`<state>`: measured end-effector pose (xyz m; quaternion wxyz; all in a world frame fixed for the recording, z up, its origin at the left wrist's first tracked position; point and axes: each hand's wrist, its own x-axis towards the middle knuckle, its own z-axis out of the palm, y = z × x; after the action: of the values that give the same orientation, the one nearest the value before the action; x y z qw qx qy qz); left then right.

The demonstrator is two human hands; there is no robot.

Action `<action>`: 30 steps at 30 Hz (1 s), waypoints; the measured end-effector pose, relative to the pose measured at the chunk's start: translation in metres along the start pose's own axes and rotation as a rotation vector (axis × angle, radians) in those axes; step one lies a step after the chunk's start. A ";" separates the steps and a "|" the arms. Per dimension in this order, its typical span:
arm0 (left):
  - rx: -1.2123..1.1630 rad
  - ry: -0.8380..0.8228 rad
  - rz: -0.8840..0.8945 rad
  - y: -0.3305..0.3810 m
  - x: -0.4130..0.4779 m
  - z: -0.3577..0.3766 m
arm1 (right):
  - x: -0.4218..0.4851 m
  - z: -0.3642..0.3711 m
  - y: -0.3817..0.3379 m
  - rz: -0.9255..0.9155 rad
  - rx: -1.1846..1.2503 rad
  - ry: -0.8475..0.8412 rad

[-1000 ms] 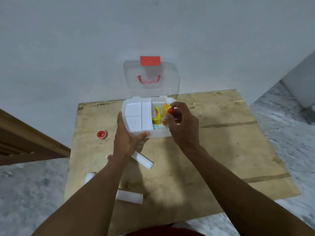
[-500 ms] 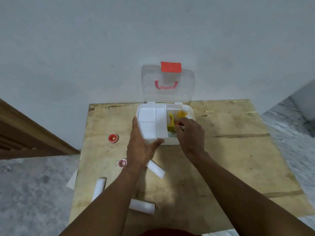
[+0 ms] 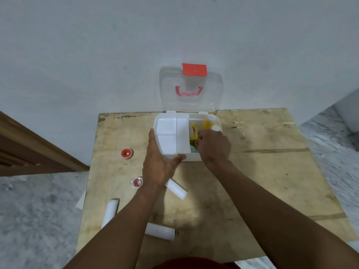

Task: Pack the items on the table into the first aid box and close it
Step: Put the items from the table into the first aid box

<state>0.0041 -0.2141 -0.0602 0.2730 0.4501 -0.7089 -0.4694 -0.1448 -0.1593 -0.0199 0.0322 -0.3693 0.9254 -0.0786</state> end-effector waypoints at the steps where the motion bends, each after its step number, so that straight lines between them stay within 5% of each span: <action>1: 0.008 -0.002 -0.003 -0.001 0.000 0.000 | -0.001 0.001 0.001 -0.010 0.014 -0.002; 8: 0.017 -0.010 -0.022 -0.003 0.001 0.001 | -0.012 0.005 0.015 -0.139 0.177 0.078; 15: 0.001 -0.018 -0.018 -0.004 0.003 0.002 | -0.018 -0.013 0.048 -0.253 0.415 0.376; 20: -0.030 -0.032 -0.007 -0.003 0.001 0.002 | 0.000 -0.020 0.085 -0.171 0.490 -0.043; 24: -0.077 -0.021 0.027 0.008 -0.004 0.001 | 0.023 -0.034 0.086 -0.342 0.498 -0.348; 30: -0.066 -0.043 -0.039 0.006 -0.002 0.003 | 0.055 -0.020 0.096 -0.521 0.589 -0.484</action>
<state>0.0007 -0.2102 -0.0555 0.2632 0.4445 -0.6899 -0.5072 -0.2517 -0.1262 -0.0163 0.3300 -0.5725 0.7058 -0.2552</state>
